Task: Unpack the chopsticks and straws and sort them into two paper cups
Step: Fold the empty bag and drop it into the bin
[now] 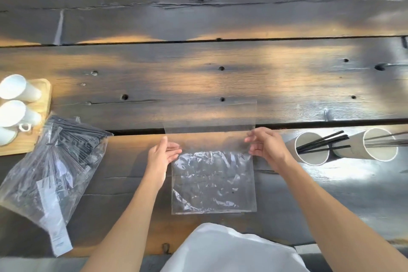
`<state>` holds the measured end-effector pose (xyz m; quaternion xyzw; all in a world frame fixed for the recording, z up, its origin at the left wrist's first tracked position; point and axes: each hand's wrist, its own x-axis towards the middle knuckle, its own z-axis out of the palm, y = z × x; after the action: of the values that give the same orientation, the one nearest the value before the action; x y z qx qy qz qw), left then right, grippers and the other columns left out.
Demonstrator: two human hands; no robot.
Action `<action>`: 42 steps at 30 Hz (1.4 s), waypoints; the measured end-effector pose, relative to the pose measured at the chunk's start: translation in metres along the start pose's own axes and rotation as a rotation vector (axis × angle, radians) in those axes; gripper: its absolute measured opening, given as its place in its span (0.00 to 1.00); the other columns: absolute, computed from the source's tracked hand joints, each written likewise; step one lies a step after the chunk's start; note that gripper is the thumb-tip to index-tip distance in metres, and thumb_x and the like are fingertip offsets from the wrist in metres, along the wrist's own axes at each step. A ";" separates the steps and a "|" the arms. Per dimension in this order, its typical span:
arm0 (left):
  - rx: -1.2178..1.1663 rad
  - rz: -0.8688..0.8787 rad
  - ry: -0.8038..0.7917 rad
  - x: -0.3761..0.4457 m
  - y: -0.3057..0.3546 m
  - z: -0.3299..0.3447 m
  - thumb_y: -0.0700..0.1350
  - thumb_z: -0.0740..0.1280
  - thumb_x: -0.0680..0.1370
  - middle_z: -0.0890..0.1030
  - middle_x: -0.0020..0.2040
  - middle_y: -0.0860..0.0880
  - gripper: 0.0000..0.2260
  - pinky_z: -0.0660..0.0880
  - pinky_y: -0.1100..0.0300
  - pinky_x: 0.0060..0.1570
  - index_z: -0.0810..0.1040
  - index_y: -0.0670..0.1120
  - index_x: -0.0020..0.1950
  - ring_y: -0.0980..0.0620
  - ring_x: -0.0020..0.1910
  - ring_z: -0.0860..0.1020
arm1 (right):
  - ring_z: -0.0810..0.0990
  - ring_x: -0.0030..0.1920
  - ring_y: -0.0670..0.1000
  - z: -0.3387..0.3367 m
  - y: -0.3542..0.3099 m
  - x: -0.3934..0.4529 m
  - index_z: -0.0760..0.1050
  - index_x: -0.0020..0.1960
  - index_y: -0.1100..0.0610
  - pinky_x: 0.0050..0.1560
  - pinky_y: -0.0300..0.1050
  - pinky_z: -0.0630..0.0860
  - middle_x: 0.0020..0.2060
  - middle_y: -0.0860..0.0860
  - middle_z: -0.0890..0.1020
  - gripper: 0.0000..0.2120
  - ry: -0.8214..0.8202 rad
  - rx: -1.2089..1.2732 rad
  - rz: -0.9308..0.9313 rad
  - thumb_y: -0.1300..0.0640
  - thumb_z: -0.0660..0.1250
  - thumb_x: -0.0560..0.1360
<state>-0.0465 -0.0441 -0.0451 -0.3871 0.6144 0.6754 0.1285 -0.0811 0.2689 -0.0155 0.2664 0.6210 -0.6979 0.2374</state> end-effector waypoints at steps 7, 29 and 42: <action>-0.018 0.027 0.035 -0.022 -0.006 -0.011 0.42 0.68 0.81 0.83 0.46 0.42 0.07 0.79 0.54 0.52 0.80 0.39 0.47 0.44 0.48 0.84 | 0.80 0.35 0.53 -0.010 0.019 -0.031 0.79 0.45 0.64 0.37 0.45 0.77 0.38 0.56 0.84 0.18 0.016 -0.102 -0.079 0.51 0.62 0.82; 0.231 0.013 0.104 -0.066 -0.066 -0.031 0.40 0.69 0.78 0.82 0.53 0.48 0.09 0.80 0.52 0.55 0.78 0.46 0.58 0.48 0.51 0.83 | 0.79 0.43 0.51 -0.031 0.090 -0.071 0.76 0.60 0.57 0.48 0.51 0.77 0.47 0.53 0.80 0.12 0.233 -0.366 -0.047 0.66 0.63 0.77; 0.412 -0.218 -0.431 -0.095 -0.086 0.023 0.43 0.66 0.81 0.87 0.49 0.43 0.09 0.82 0.56 0.52 0.83 0.41 0.53 0.47 0.49 0.86 | 0.77 0.36 0.50 0.048 0.123 -0.080 0.75 0.48 0.59 0.34 0.39 0.74 0.38 0.54 0.80 0.05 -0.255 -0.509 0.239 0.64 0.61 0.78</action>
<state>0.0644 0.0242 -0.0440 -0.2643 0.6518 0.5854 0.4032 0.0567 0.2074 -0.0487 0.1799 0.7051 -0.5150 0.4531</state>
